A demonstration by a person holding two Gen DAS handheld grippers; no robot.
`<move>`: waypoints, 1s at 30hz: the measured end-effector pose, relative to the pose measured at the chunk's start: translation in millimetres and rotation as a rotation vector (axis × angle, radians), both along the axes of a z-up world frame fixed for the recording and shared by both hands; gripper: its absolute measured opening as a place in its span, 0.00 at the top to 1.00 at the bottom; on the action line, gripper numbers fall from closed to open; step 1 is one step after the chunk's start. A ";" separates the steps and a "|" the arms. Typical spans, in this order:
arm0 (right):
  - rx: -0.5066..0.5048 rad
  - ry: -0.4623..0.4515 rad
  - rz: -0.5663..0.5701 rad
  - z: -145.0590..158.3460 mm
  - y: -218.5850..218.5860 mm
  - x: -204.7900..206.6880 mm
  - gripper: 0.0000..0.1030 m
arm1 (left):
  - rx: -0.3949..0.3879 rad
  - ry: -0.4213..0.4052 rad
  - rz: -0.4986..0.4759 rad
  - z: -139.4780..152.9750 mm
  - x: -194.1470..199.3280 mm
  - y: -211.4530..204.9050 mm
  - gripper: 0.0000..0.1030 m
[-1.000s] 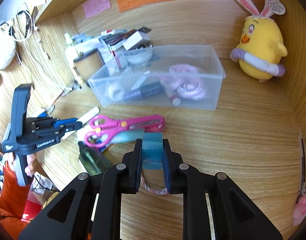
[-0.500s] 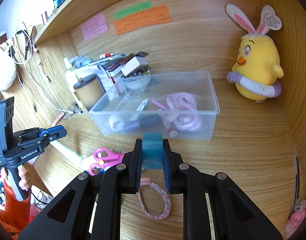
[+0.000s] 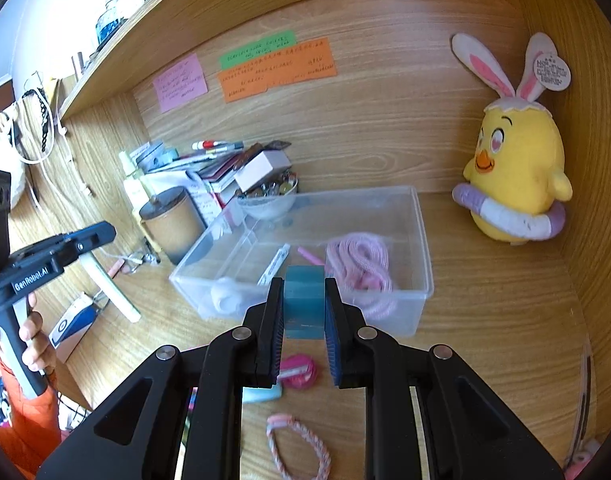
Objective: Organize objects
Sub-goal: 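Carry the lotion tube and blue tape into the clear box, open both tools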
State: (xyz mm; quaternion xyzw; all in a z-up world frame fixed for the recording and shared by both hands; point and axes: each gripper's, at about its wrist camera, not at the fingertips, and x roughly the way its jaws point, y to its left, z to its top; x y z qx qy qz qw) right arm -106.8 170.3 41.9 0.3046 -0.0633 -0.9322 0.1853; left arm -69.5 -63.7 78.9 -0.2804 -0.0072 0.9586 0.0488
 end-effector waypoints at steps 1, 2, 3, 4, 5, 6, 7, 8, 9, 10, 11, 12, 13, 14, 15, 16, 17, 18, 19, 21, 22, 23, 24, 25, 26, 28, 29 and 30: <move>0.000 0.002 -0.002 1.2 0.0 -4.0 0.84 | 0.005 0.005 -0.003 3.1 -4.1 0.6 0.86; 0.000 0.003 -0.002 2.7 -0.4 -7.4 0.84 | 0.008 0.010 -0.003 6.3 -8.4 1.2 0.86; 0.002 0.005 0.000 3.8 -1.0 -10.7 0.84 | 0.007 0.016 -0.002 8.9 -12.1 2.2 0.86; 0.006 0.008 -0.001 4.9 -2.2 -14.6 0.84 | 0.004 0.024 0.002 11.8 -17.1 3.4 0.86; 0.008 0.008 0.000 5.5 -3.3 -18.3 0.84 | 0.002 0.028 0.003 13.3 -20.2 4.4 0.86; 0.010 0.007 0.003 5.8 -4.8 -23.6 0.84 | -0.001 0.031 0.006 14.9 -25.0 5.6 0.86; 0.012 0.004 0.005 5.5 -6.3 -27.5 0.84 | -0.001 0.033 0.008 15.7 -29.5 6.2 0.86; 0.013 0.000 0.007 4.9 -8.0 -31.8 0.84 | 0.001 0.032 0.008 15.8 -34.7 6.8 0.86; 0.016 -0.009 0.013 3.3 -10.6 -37.8 0.84 | 0.001 0.032 0.010 15.2 -40.0 7.9 0.86; 0.018 -0.015 0.018 1.9 -12.8 -42.0 0.84 | -0.001 0.030 0.012 15.0 -44.3 9.0 0.86; 0.019 -0.024 0.026 -0.3 -15.0 -46.3 0.84 | -0.007 0.027 0.016 13.4 -50.2 10.5 0.86; 0.020 -0.035 0.035 -2.9 -17.7 -51.1 0.84 | -0.014 0.022 0.020 11.1 -55.9 11.9 0.86; 0.025 -0.047 0.046 -6.3 -21.2 -55.8 0.84 | -0.024 0.012 0.020 7.4 -62.6 14.3 0.86; 0.032 -0.056 0.052 -9.5 -24.4 -59.5 0.84 | -0.032 0.003 0.022 3.8 -67.9 15.9 0.86; 0.042 -0.065 0.060 -12.7 -28.0 -63.2 0.84 | -0.037 -0.008 0.021 0.3 -73.7 18.1 0.86; 0.055 -0.074 0.069 -16.5 -32.4 -66.9 0.84 | -0.044 -0.019 0.020 -3.7 -78.7 20.1 0.86; 0.064 -0.081 0.076 -19.5 -35.8 -69.7 0.84 | -0.054 -0.030 0.023 -8.3 -84.0 22.3 0.86; 0.073 -0.087 0.083 -22.7 -39.3 -72.9 0.84 | -0.065 -0.038 0.025 -12.8 -88.7 24.9 0.86; 0.085 -0.094 0.090 -26.7 -43.2 -76.2 0.84 | -0.075 -0.046 0.026 -17.1 -92.6 26.4 0.86; 0.091 -0.104 0.093 -31.1 -45.3 -80.4 0.84 | -0.083 -0.066 0.024 -25.4 -101.0 29.2 0.86; 0.091 -0.110 0.090 -33.5 -46.3 -82.9 0.84 | -0.082 -0.082 0.018 -29.7 -105.6 30.3 0.86; 0.091 -0.115 0.083 -36.0 -46.7 -85.6 0.84 | -0.080 -0.093 0.012 -32.7 -108.2 31.1 0.86; 0.093 -0.119 0.077 -38.1 -46.8 -87.8 0.84 | -0.077 -0.102 0.008 -35.3 -111.2 32.2 0.86; 0.096 -0.123 0.073 -40.1 -46.7 -89.8 0.84 | -0.075 -0.111 0.003 -37.9 -113.9 33.1 0.86; 0.100 -0.125 0.070 -40.8 -46.8 -90.8 0.84 | -0.073 -0.122 -0.004 -40.7 -116.4 34.1 0.86; 0.118 -0.126 0.056 -43.1 -46.9 -92.7 0.84 | -0.063 -0.144 -0.014 -45.5 -120.7 35.7 0.86; 0.127 -0.125 0.050 -43.2 -46.8 -93.2 0.84 | -0.055 -0.154 -0.022 -47.3 -122.5 36.3 0.86; 0.133 -0.126 0.046 -43.5 -47.1 -94.5 0.84 | -0.047 -0.160 -0.028 -48.3 -123.2 36.5 0.86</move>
